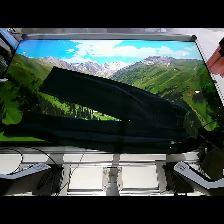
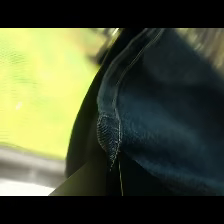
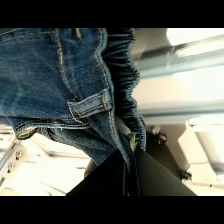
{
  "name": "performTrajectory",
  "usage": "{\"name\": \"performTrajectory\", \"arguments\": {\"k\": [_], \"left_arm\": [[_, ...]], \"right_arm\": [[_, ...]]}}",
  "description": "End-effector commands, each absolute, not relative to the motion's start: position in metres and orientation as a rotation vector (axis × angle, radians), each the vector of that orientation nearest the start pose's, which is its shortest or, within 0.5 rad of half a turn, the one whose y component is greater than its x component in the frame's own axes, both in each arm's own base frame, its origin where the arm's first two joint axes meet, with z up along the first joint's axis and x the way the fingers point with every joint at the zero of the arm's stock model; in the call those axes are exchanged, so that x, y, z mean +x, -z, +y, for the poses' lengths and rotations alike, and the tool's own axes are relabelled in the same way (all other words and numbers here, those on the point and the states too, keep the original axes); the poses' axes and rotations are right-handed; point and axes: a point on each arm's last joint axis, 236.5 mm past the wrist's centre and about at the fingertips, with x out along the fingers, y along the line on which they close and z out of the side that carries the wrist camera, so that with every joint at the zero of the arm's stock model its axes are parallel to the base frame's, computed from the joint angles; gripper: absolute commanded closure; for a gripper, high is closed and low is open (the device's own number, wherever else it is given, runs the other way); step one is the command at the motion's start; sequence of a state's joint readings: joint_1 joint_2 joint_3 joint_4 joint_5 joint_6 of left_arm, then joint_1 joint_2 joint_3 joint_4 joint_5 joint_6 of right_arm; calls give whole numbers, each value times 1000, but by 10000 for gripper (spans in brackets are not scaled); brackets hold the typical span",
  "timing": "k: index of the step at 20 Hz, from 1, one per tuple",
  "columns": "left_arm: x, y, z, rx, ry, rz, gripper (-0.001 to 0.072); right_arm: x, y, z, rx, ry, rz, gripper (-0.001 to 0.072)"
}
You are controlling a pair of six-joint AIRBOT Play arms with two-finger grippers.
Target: Fold the clothes and pants, and hang the long-sleeved shirts on hangers.
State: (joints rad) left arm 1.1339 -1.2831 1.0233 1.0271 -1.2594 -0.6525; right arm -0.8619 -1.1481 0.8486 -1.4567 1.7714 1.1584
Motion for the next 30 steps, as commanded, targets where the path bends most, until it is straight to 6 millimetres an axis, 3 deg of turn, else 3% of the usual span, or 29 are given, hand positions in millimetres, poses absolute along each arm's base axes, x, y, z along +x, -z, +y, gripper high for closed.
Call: {"name": "performTrajectory", "arguments": {"k": [1,4,6,8,13,17,20,23,27,30], "left_arm": [[296,-44,246,-428,-43,789,677],[334,-144,266,-361,-104,453,677],[339,-205,279,-321,-177,274,677],[339,-246,280,-318,-206,152,677],[330,-274,277,-269,-246,96,678],[306,-310,287,-166,-384,26,679],[288,-310,293,-19,-483,104,679],[289,-293,293,-25,-497,177,679],[328,-263,268,-5,-383,271,680],[374,-206,238,-81,-274,421,680]], "right_arm": [[128,8,-100,702,48,1822,692],[167,-28,-126,606,109,1623,692],[192,-60,-139,542,137,1481,692],[209,-90,-150,474,172,1368,692],[217,-128,-153,404,198,1260,692],[219,-163,-154,323,245,1155,692],[218,-196,-154,261,275,1083,693],[217,-206,-155,245,283,1077,693],[215,-178,-159,332,251,1202,694],[224,-147,-169,430,218,1306,694]]}}
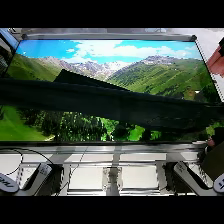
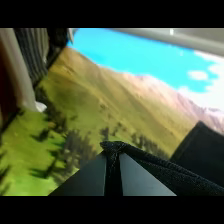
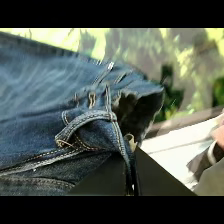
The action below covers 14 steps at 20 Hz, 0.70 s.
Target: Fold the clothes and pants, and hang the long-sleeved shirts on hangers.
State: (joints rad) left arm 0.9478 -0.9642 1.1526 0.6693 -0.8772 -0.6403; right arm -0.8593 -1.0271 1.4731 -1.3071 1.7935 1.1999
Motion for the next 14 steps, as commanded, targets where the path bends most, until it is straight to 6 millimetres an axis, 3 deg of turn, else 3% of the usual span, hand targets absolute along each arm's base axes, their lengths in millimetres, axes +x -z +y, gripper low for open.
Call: {"name": "performTrajectory", "arguments": {"k": [1,4,6,8,11,14], "left_arm": [[392,-182,223,-111,-230,494,680],[445,-124,176,-135,-106,690,680],[474,-100,152,-150,-61,804,680],[491,-80,141,-98,-55,944,679],[515,-75,136,-42,-83,1014,679],[530,-72,130,-82,-90,1032,679]], "right_arm": [[226,-135,-172,461,201,1346,694],[226,-100,-180,533,182,1453,694],[220,-76,-188,572,198,1540,694],[216,-56,-191,603,193,1606,694],[218,-36,-197,632,181,1654,694],[234,-17,-212,640,225,1612,693]]}}
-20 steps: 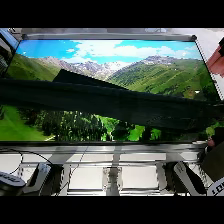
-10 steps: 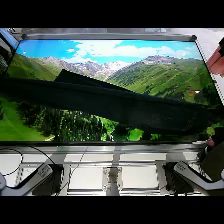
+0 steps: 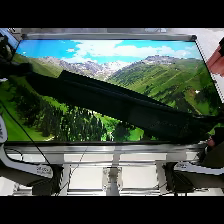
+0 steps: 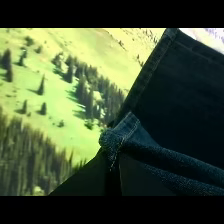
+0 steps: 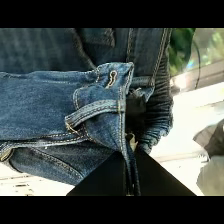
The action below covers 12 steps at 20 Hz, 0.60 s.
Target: Fold the clothes and pants, and hang the long-sleeved shirts on hangers.
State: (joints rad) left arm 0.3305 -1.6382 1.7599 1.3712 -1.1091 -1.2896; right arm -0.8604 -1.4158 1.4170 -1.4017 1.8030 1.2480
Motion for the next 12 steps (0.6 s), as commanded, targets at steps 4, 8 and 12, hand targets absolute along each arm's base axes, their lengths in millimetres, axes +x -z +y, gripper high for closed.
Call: {"name": "performTrajectory", "arguments": {"k": [4,8,12], "left_arm": [[529,-51,132,-106,-97,1091,678],[540,-21,121,-110,-71,1126,679],[573,-5,97,-77,-26,1103,679]], "right_arm": [[270,-3,-235,667,310,1461,693],[296,3,-245,715,346,1351,693],[308,13,-260,762,426,1298,692]]}}
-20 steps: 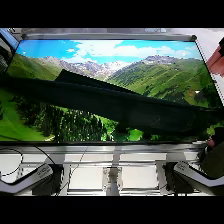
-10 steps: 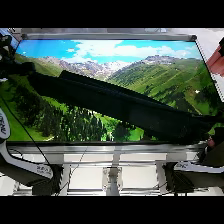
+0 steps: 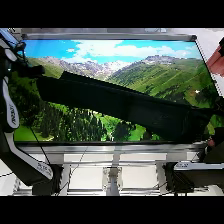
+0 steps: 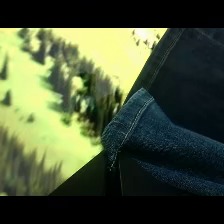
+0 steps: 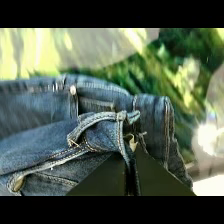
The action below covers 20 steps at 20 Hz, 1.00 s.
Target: Fold the clothes and pants, and hang the long-sleeved shirts on hangers.
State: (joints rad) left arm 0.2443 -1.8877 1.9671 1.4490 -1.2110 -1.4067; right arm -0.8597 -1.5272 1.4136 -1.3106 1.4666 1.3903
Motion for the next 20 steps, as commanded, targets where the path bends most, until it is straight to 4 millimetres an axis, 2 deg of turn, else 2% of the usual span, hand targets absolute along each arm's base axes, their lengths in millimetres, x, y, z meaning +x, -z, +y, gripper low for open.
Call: {"name": "performTrajectory", "arguments": {"k": [1,5,8,9,10,11,12,13,14,15,18,20], "left_arm": [[585,-6,92,-70,-19,1067,679],[629,-20,68,-119,18,881,677],[644,-16,54,-150,41,831,670],[646,-11,50,-158,48,836,626],[646,-6,47,-161,53,842,459],[647,1,43,-165,58,852,401],[647,4,41,-163,62,858,399],[647,6,40,-163,62,858,396],[648,6,40,-161,61,854,355],[649,4,41,-158,60,851,340],[640,6,47,-166,57,884,339],[620,20,56,-184,58,983,338]], "right_arm": [[312,14,-263,777,445,1274,692],[332,15,-275,834,498,1174,691],[341,25,-274,836,502,1174,691],[345,30,-270,833,492,1186,691],[350,35,-265,825,480,1194,684],[357,40,-261,815,468,1201,588],[363,45,-256,805,457,1208,455],[369,47,-254,793,451,1204,353],[374,47,-253,781,448,1192,264],[380,45,-254,770,449,1174,207],[383,33,-253,768,438,1171,197],[379,23,-249,762,418,1203,198]]}}
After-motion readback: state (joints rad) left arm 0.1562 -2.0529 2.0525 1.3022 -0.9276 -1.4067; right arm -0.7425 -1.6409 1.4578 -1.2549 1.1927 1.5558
